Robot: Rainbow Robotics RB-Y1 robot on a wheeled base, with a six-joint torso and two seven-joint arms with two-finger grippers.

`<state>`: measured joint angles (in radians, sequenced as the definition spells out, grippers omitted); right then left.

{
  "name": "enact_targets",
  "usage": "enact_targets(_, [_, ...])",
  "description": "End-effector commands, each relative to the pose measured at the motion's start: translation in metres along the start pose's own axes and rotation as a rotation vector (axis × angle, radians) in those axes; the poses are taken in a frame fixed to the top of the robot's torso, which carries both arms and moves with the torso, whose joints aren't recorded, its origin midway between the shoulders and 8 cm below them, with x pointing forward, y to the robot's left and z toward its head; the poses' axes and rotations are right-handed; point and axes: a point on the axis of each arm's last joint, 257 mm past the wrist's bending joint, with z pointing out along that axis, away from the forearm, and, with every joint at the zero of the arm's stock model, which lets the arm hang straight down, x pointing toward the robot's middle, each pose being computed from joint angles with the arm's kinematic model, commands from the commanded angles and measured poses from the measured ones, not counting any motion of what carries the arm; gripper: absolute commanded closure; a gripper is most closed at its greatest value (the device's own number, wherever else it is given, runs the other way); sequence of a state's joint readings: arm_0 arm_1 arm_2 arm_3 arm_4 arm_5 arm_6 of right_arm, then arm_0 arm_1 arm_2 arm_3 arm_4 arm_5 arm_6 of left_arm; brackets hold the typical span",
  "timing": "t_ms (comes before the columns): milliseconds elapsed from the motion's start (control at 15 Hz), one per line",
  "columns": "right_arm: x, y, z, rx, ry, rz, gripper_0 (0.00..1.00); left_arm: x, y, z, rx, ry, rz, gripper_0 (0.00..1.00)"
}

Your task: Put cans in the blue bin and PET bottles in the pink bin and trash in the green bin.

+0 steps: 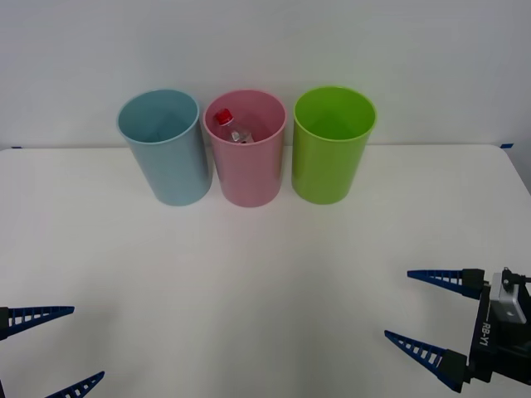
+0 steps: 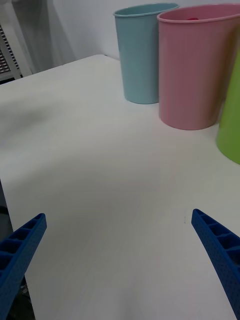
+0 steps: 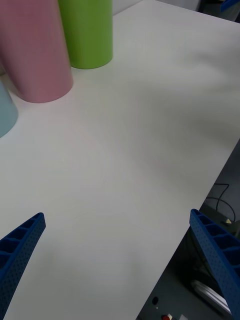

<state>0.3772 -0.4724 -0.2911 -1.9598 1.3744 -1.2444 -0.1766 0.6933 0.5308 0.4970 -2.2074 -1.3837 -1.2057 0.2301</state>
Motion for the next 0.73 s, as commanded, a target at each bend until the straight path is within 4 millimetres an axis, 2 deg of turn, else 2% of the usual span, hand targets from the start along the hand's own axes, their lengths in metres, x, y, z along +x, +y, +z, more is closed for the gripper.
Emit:
enact_targets(67, [0.0032, -0.0015, 0.0004, 0.004, -0.005, 0.013, 0.00, 0.0000, 0.0000, 0.0000, 0.000, 0.000, 0.000, 0.00])
enact_targets(733, [0.0037, -0.0002, 0.0008, 0.001, -0.005, 0.013, 0.00, 0.0000, 0.0000, 0.0000, 0.000, 0.000, 0.000, 0.00])
